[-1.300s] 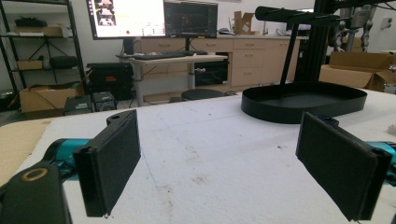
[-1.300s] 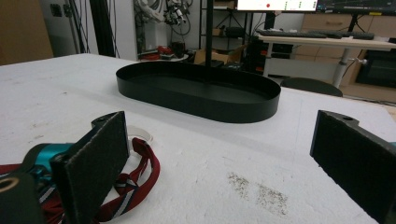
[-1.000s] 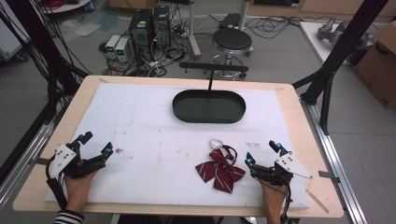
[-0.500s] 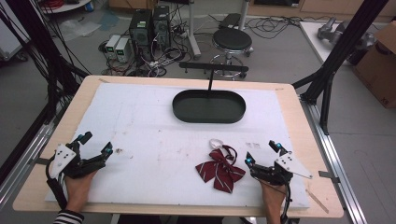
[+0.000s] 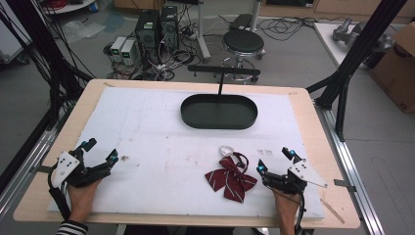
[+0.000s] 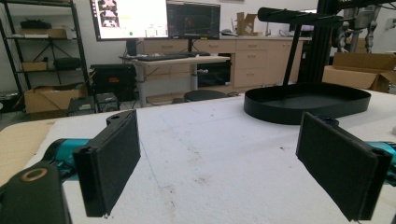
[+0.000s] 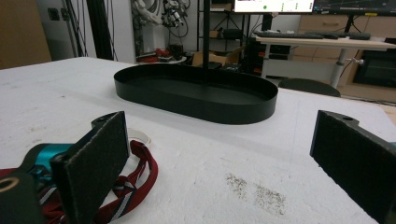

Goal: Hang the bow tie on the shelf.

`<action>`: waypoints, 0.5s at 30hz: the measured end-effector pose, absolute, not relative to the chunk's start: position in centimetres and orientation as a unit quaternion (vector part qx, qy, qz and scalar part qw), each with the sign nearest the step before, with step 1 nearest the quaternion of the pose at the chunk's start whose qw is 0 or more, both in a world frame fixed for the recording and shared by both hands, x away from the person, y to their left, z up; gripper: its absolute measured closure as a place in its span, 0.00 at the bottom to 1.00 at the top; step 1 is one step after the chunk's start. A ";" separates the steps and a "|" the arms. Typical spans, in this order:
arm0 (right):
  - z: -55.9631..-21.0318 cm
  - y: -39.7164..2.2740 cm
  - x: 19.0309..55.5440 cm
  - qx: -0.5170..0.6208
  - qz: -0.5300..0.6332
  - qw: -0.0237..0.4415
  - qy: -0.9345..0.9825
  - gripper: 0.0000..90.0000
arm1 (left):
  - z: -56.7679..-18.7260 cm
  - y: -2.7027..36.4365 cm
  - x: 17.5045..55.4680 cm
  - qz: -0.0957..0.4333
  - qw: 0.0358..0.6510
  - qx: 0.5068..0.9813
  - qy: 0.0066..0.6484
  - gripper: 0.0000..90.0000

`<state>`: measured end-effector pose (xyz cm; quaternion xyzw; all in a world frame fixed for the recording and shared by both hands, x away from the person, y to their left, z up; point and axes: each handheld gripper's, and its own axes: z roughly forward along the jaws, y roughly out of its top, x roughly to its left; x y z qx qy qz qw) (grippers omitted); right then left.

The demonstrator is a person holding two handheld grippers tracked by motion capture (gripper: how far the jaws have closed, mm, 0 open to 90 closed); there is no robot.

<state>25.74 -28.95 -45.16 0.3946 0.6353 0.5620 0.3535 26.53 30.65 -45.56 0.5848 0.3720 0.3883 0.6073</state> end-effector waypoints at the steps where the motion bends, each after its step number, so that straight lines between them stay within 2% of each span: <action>1: -45.1 -29.0 25.8 0.396 0.561 0.350 0.637 0.04 | -45.6 30.7 26.5 0.388 0.607 0.586 0.372 0.16; 8: -44.5 -28.8 26.0 0.397 0.550 0.343 0.650 0.04 | -45.5 30.7 26.6 0.387 0.606 0.587 0.372 0.16; 15: -42.3 -27.9 26.0 0.382 0.550 0.331 0.665 0.04 | -45.5 30.7 26.6 0.387 0.605 0.588 0.371 0.16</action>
